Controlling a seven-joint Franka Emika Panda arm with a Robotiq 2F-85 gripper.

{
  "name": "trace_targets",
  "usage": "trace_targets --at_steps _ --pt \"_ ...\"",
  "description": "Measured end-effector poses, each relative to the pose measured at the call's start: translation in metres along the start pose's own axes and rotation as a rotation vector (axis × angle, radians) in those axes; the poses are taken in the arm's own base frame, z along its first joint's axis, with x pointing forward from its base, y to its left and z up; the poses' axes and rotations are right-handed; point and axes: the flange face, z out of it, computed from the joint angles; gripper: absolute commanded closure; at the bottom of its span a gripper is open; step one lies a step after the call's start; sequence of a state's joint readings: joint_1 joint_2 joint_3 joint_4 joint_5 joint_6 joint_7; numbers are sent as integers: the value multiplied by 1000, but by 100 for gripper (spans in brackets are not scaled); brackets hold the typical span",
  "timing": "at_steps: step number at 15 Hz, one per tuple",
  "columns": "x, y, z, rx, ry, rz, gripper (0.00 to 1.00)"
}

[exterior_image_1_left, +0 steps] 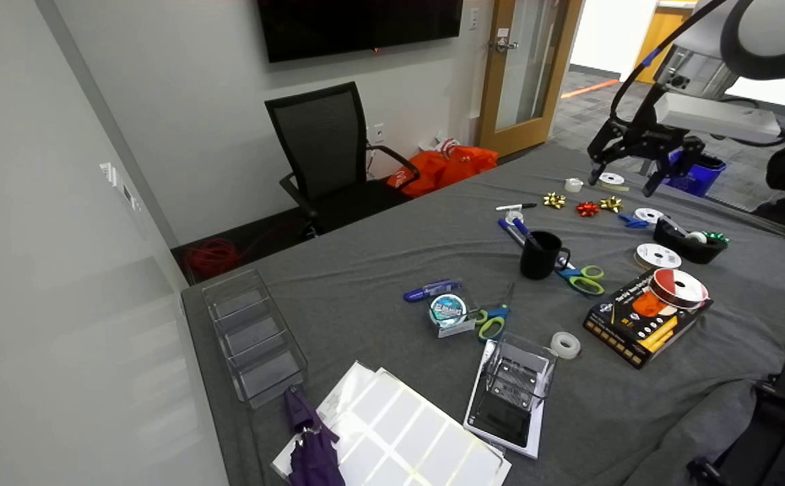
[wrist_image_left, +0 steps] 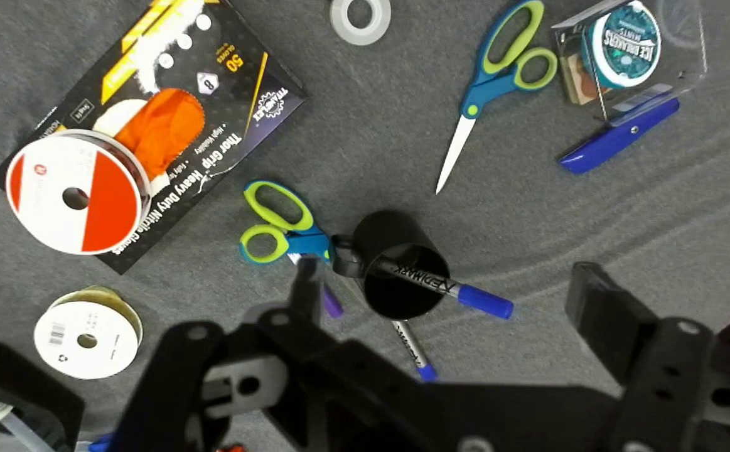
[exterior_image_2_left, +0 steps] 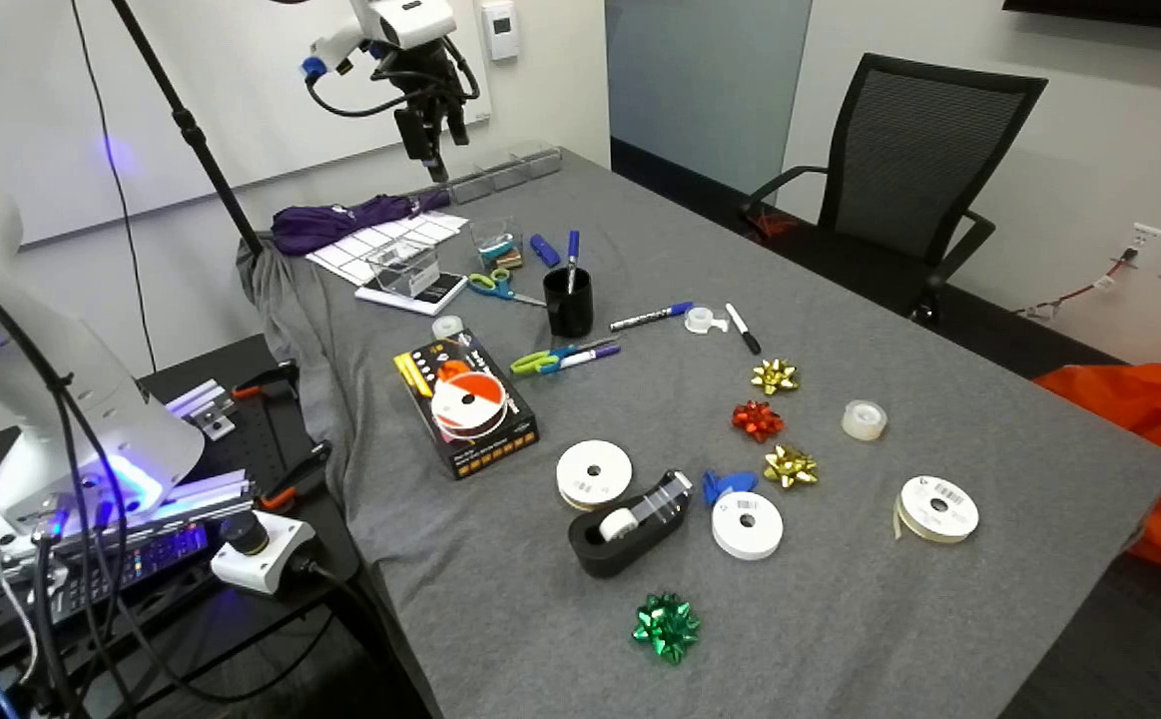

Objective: Move the clear case with a blue object in it to the right

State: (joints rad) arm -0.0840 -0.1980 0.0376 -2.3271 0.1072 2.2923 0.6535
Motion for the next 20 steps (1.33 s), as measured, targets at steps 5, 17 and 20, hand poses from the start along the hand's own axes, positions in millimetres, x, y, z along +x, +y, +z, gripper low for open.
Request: trace_targets --at_steps 5,17,20 --pt "0 -5 -1 -4 21 22 0" --pt "-26 -128 109 -86 61 -121 0" --pt "-22 -149 145 -136 78 -197 0"
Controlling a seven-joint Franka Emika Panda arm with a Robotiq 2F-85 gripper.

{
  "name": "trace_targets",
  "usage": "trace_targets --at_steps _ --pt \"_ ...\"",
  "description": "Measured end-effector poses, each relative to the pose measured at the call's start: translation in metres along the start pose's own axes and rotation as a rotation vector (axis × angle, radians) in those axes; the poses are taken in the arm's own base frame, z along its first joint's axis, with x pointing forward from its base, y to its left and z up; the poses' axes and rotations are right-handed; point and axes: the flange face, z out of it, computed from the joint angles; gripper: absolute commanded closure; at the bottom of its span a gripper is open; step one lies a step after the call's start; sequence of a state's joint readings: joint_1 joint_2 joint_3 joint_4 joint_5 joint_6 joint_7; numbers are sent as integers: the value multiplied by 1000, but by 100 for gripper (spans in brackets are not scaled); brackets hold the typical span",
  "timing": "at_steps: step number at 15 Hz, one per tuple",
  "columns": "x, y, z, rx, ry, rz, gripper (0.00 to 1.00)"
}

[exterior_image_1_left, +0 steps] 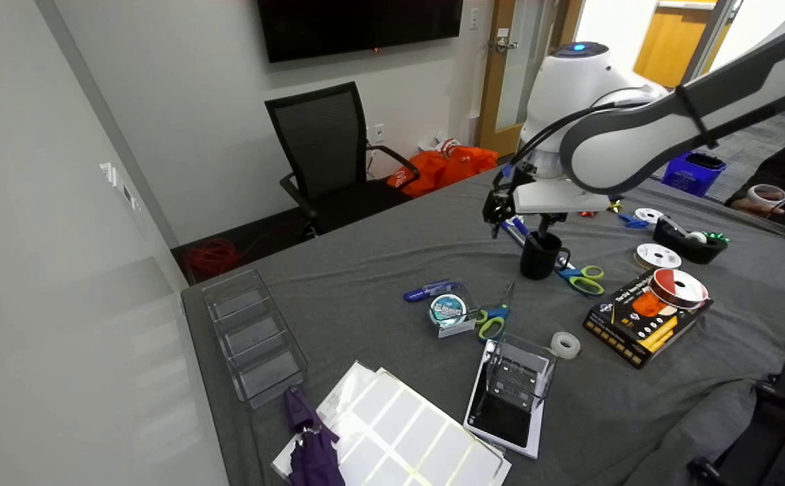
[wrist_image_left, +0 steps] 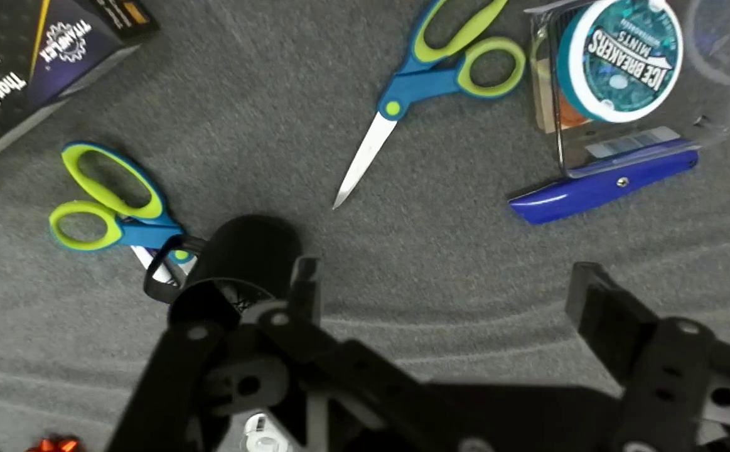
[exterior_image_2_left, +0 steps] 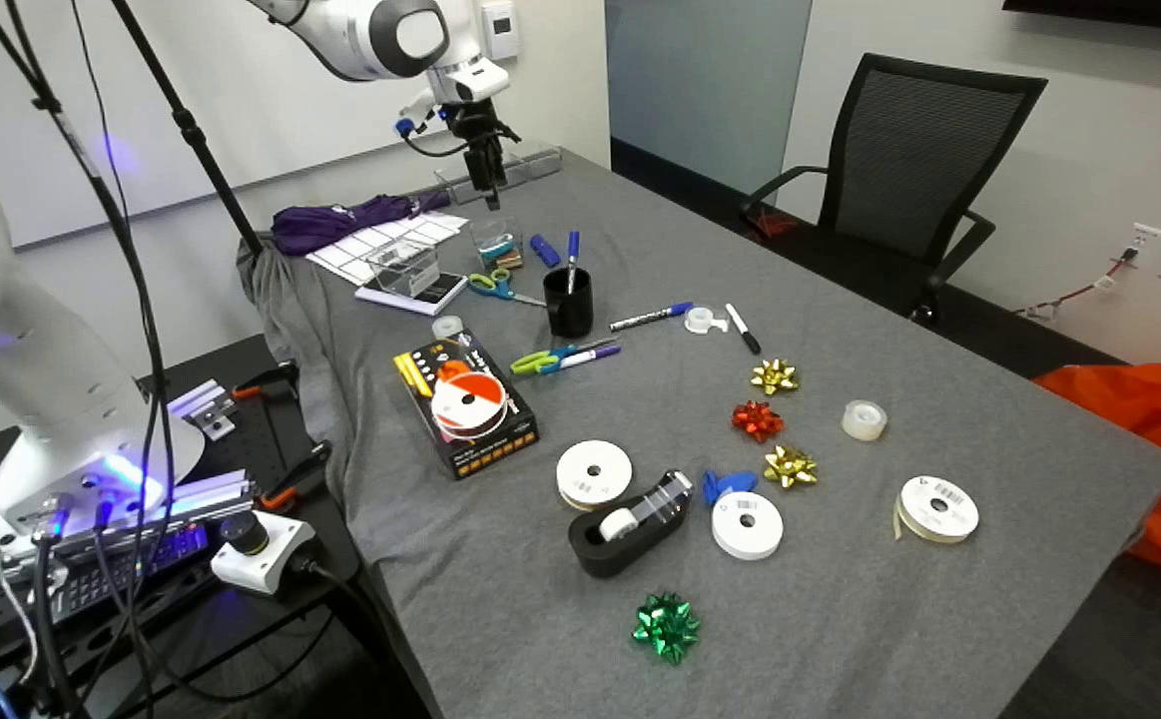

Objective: Move the clear case with a blue object in it to the right

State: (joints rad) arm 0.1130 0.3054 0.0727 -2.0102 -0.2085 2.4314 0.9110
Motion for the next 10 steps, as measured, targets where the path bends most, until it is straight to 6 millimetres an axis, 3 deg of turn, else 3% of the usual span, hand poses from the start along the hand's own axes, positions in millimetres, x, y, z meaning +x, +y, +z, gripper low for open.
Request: trace_targets --at_steps 5,10 --pt "-3 -29 52 -49 35 -130 0" --pt "-11 -35 88 -74 97 -300 0"
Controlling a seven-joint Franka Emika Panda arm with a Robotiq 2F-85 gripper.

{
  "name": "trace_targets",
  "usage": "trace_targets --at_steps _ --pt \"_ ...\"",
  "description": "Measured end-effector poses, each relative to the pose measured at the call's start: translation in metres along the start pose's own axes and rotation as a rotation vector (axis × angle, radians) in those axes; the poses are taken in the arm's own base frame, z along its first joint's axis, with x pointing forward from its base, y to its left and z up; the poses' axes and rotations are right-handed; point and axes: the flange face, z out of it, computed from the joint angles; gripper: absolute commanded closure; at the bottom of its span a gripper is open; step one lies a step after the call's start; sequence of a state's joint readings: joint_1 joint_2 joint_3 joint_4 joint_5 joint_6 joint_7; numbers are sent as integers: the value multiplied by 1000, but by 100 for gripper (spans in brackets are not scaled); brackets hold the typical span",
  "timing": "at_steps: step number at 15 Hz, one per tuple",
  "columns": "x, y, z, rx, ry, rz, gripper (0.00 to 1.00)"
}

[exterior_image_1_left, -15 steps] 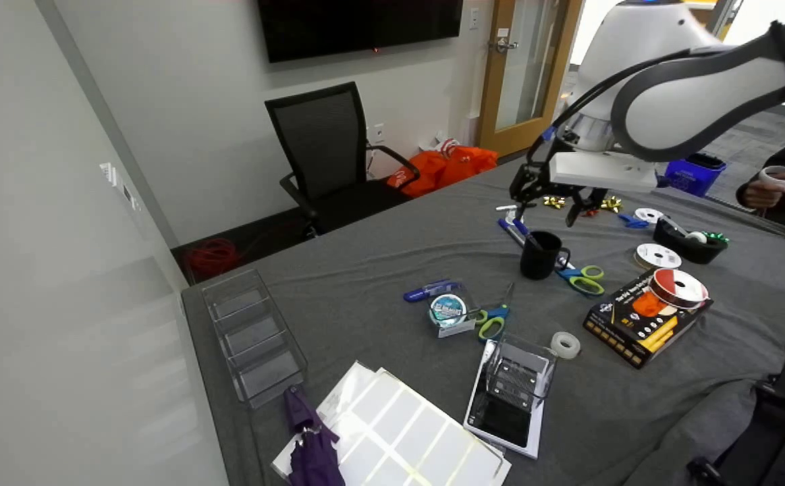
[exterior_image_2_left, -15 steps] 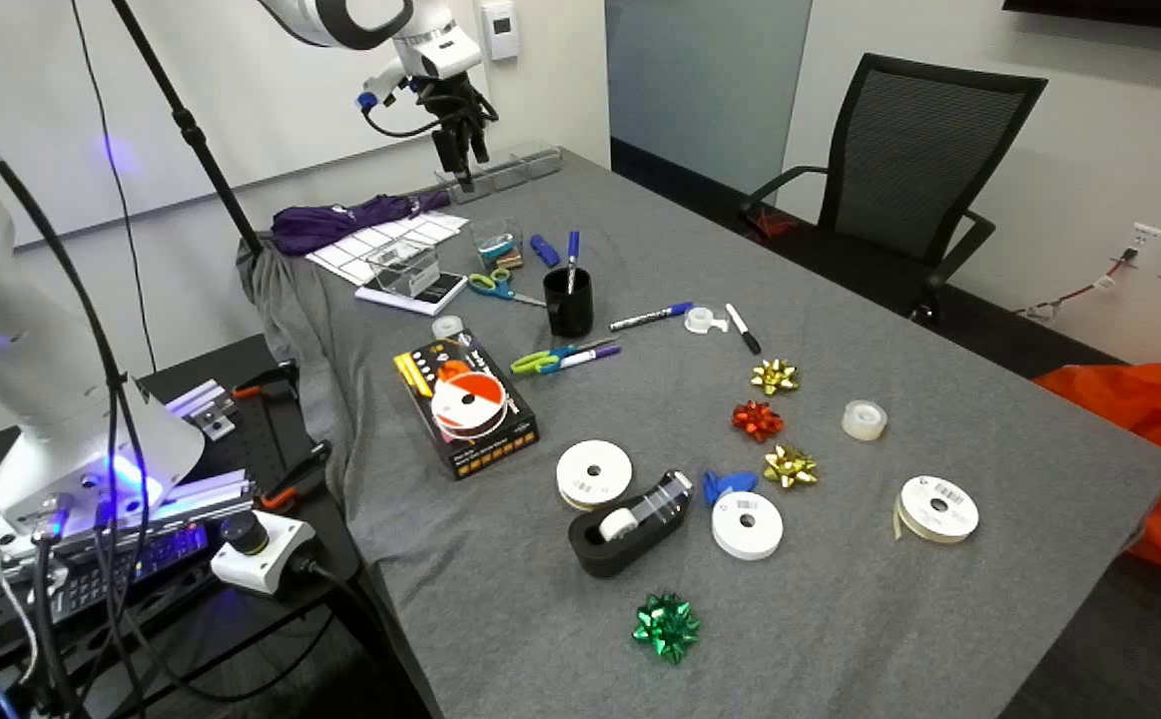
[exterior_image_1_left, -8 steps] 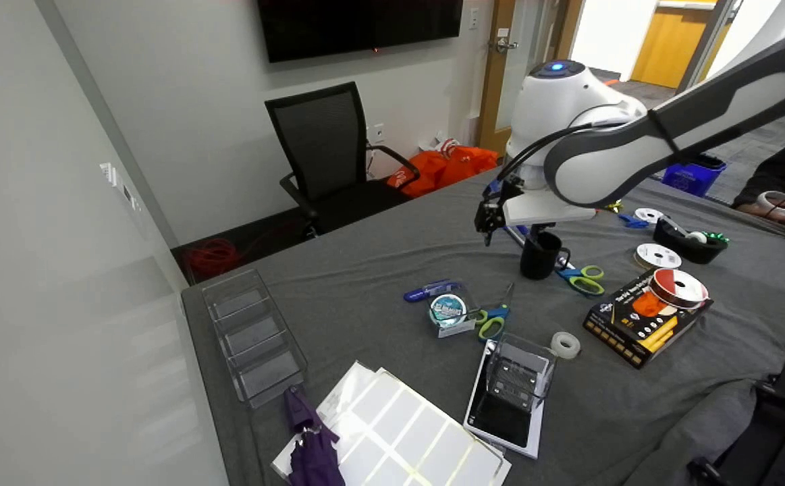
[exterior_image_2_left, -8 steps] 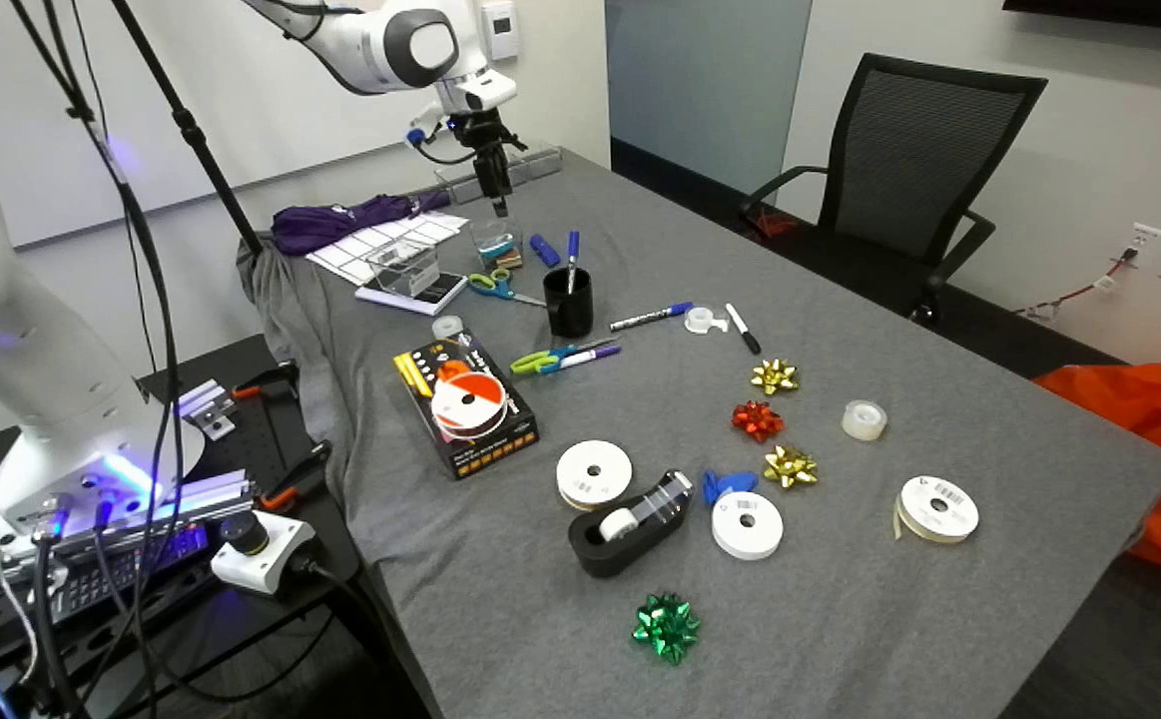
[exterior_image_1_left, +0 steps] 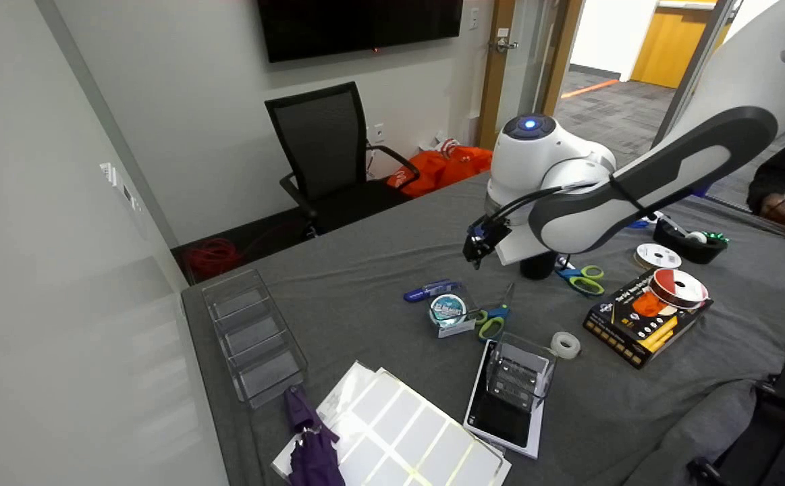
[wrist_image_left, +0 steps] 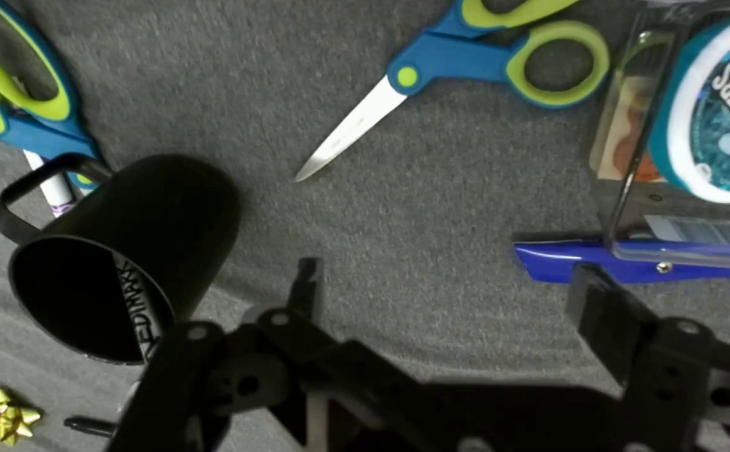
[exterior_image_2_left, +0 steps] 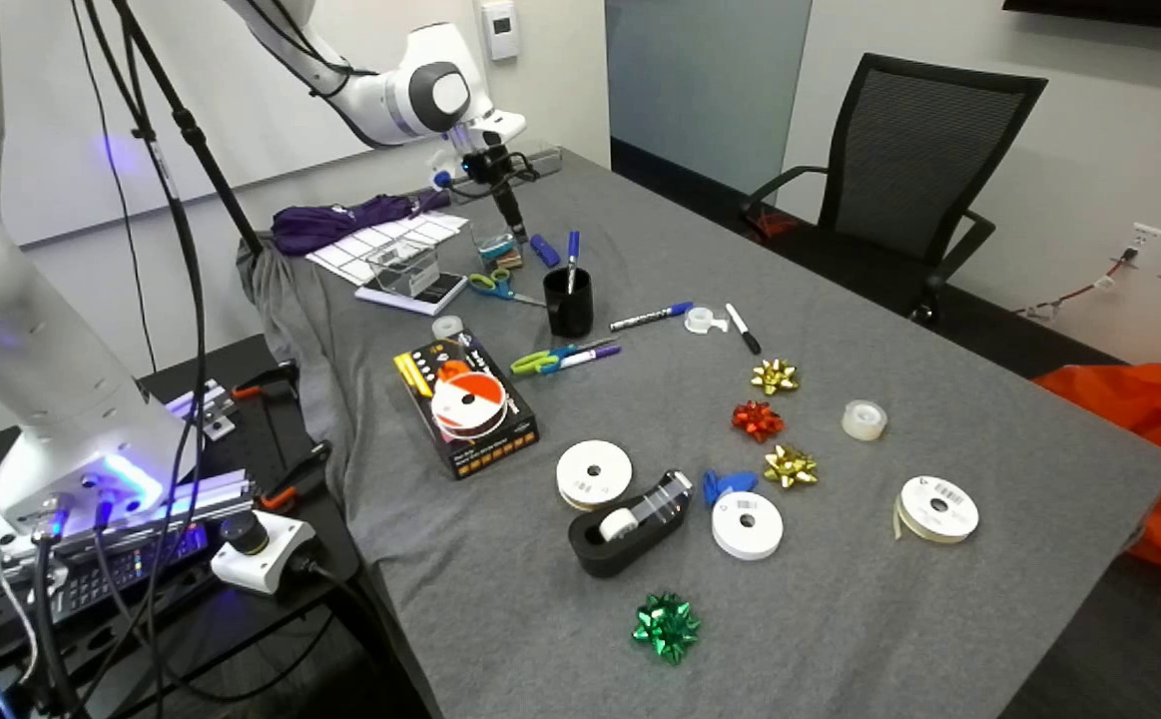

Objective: Move the clear case with a blue object in it to the right

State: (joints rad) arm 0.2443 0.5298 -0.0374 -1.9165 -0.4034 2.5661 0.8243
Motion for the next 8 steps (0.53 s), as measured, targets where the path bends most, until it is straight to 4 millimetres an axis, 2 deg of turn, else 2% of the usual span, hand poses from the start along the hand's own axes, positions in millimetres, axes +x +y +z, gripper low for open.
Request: trace_targets --at_steps 8 --pt "-2 -3 4 19 -15 -27 0"
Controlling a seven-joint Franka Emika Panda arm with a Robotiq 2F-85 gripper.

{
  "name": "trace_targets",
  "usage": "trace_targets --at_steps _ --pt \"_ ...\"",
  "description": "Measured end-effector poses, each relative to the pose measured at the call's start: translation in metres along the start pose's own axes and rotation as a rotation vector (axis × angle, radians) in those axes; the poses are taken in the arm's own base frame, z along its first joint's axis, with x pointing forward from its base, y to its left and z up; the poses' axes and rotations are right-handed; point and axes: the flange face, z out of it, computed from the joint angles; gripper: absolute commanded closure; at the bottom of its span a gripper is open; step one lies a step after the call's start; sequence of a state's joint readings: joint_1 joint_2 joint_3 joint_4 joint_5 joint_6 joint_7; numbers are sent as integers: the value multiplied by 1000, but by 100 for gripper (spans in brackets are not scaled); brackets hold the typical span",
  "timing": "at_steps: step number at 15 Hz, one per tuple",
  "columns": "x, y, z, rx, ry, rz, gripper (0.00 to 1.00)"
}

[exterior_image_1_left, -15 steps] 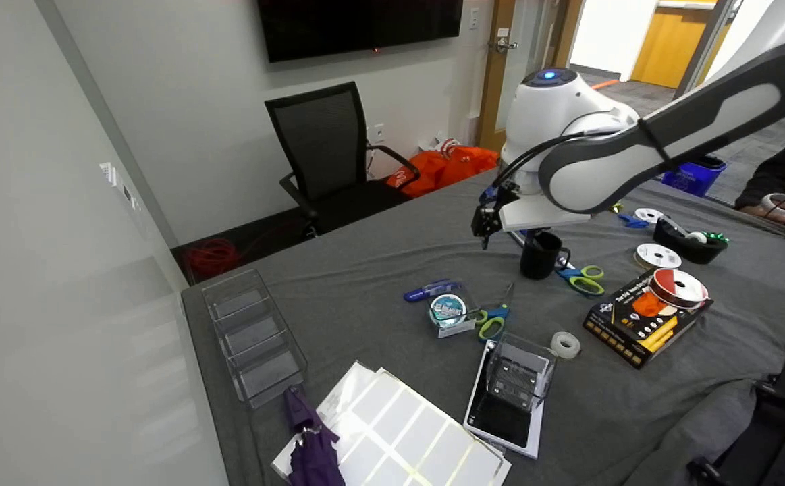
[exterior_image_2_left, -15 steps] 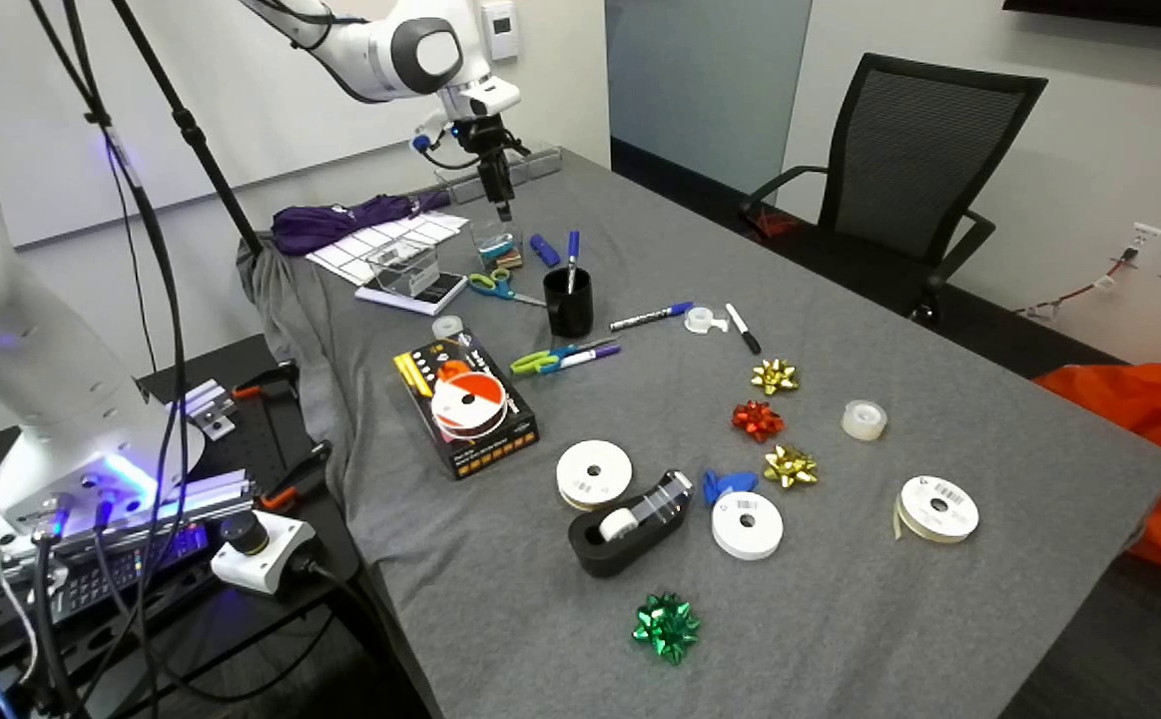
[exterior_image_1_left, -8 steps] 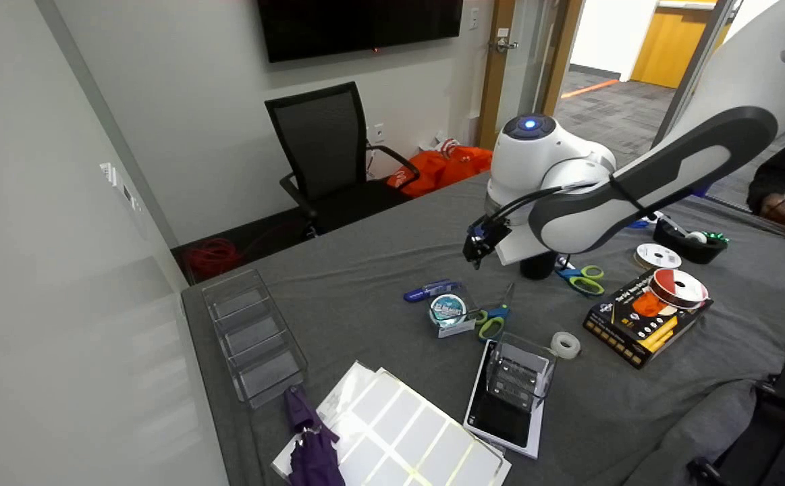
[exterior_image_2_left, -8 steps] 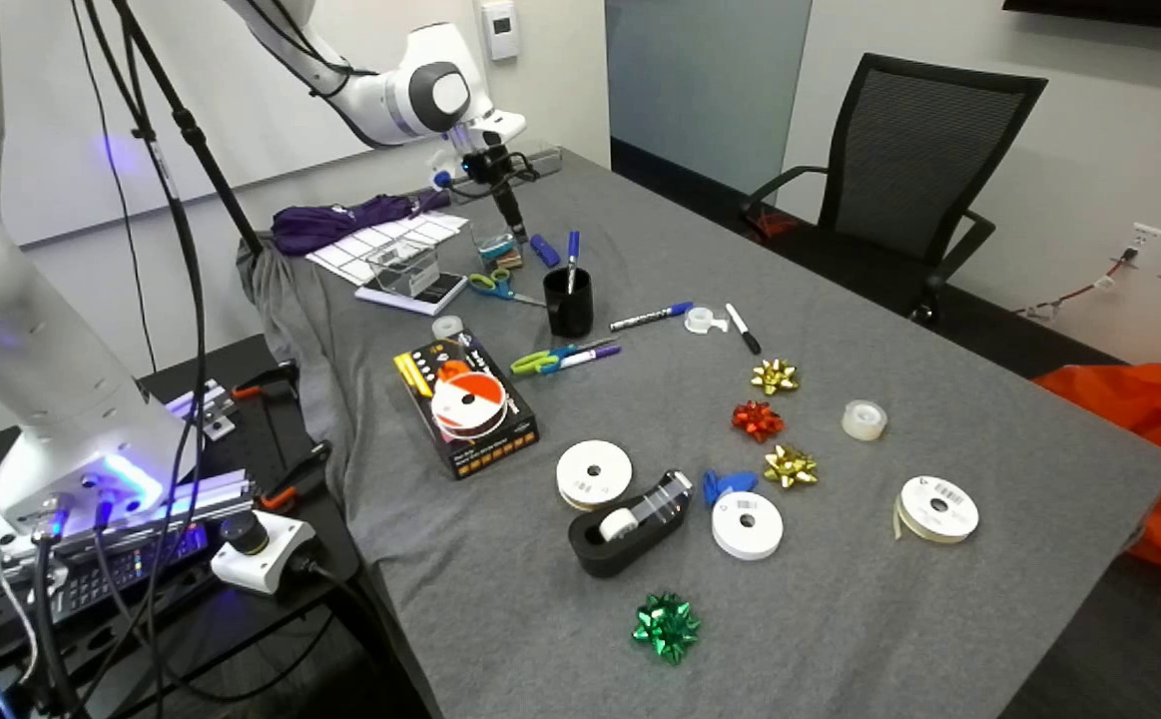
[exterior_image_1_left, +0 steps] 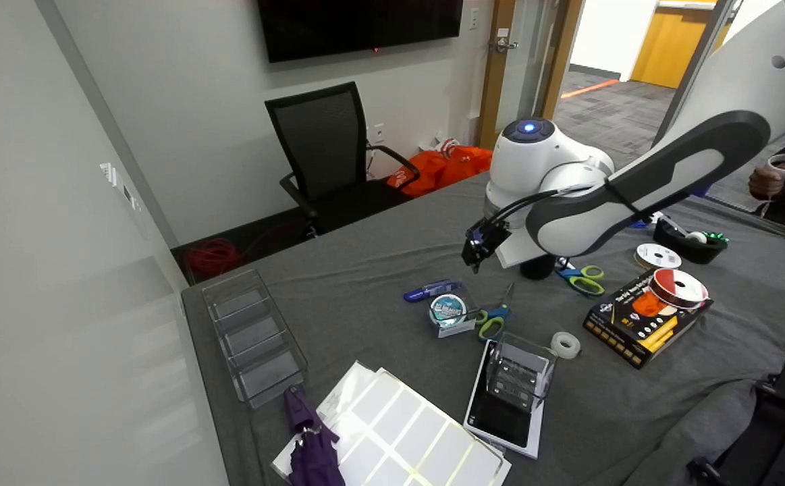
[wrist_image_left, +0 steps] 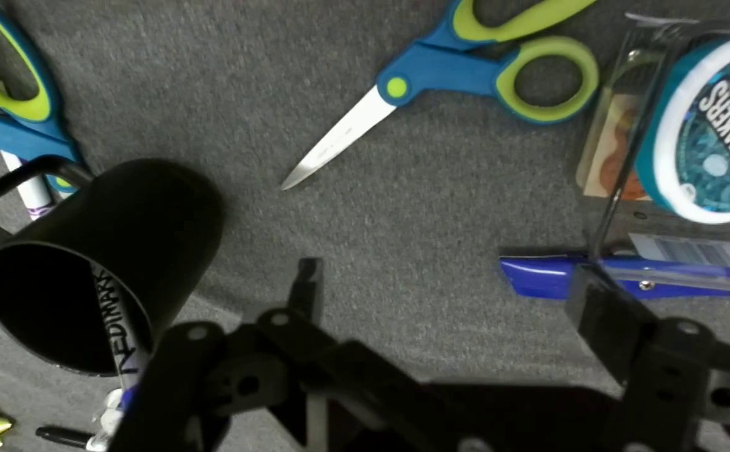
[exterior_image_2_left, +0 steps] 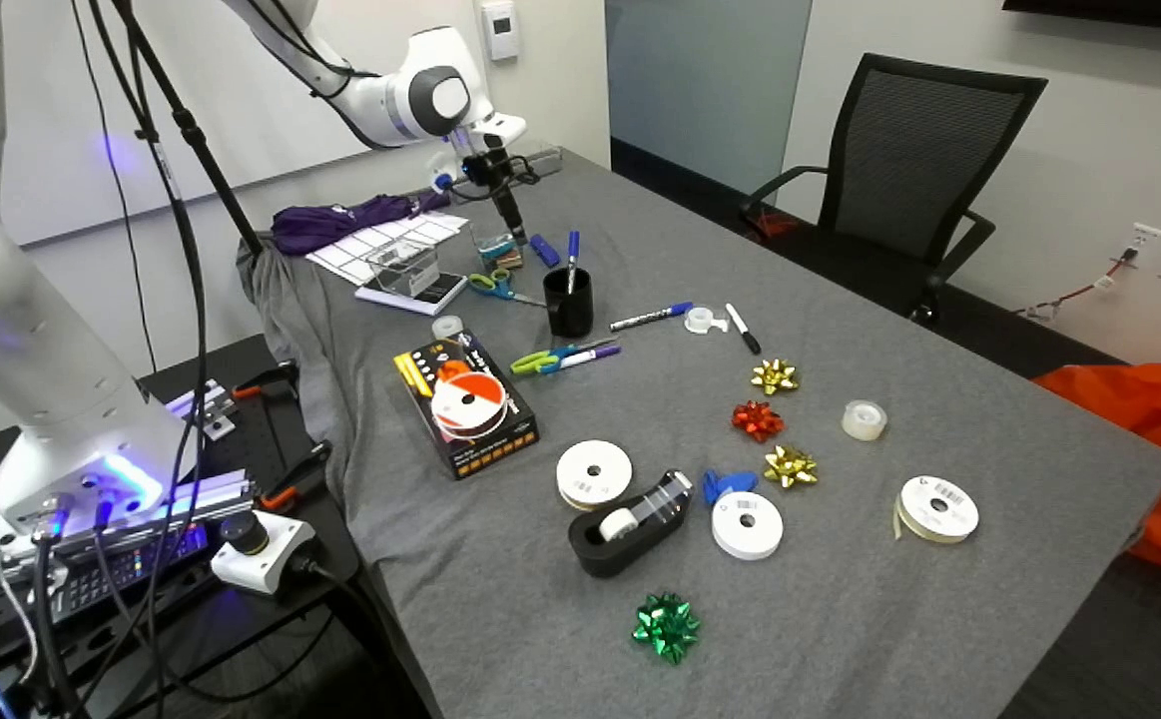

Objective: Move the clear case with a blue object in it to the right

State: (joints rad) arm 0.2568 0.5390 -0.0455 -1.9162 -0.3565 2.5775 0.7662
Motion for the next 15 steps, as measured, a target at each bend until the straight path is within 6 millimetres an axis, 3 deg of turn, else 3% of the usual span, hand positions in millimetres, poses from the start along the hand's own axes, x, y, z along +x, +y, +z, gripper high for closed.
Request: trace_targets --at_steps 4,9,10,11,15 --pt "-11 -15 3 75 -70 -47 0" --pt "-26 -28 24 117 -136 -96 0" --pt "-27 -28 28 118 -144 -98 25" --pt "-28 -29 33 118 -150 -97 26" --pt "-26 -31 45 128 -169 -66 55"
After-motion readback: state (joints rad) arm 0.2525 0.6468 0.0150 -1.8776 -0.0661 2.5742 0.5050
